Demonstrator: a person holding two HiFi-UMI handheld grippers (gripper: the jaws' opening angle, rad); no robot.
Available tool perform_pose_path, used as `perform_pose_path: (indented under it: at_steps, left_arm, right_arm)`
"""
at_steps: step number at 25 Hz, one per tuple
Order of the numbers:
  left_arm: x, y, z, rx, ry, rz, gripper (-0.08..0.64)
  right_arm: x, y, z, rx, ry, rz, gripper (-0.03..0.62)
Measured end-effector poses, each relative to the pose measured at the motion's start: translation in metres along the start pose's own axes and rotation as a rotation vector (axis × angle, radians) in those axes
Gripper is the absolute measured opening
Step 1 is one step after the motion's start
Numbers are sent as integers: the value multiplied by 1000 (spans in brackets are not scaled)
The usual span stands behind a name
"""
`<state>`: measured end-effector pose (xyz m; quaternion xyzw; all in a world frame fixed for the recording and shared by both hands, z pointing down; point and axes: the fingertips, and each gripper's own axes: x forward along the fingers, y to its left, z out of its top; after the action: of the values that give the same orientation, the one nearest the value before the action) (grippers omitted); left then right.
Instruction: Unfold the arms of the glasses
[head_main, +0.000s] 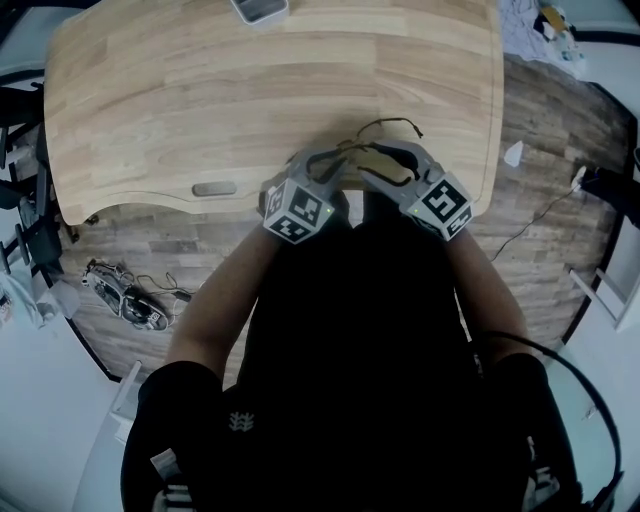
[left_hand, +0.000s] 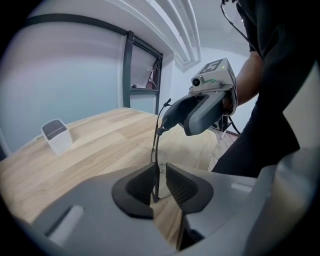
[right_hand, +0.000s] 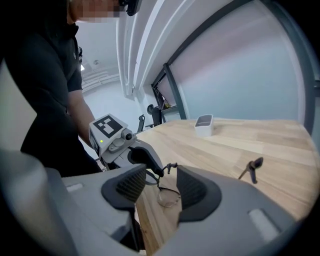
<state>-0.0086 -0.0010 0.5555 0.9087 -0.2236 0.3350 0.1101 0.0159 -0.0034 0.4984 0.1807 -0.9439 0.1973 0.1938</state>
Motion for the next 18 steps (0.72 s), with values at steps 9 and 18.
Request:
perform_pose_path:
  at_steps: [9, 18]
  left_arm:
    - [-33, -4, -9, -43, -38, 51, 95]
    - [-72, -4, -30, -111, -59, 138, 97]
  right_arm:
    - [4, 29, 13, -51, -5, 45, 184]
    - [8, 67, 20, -120, 22, 96, 184]
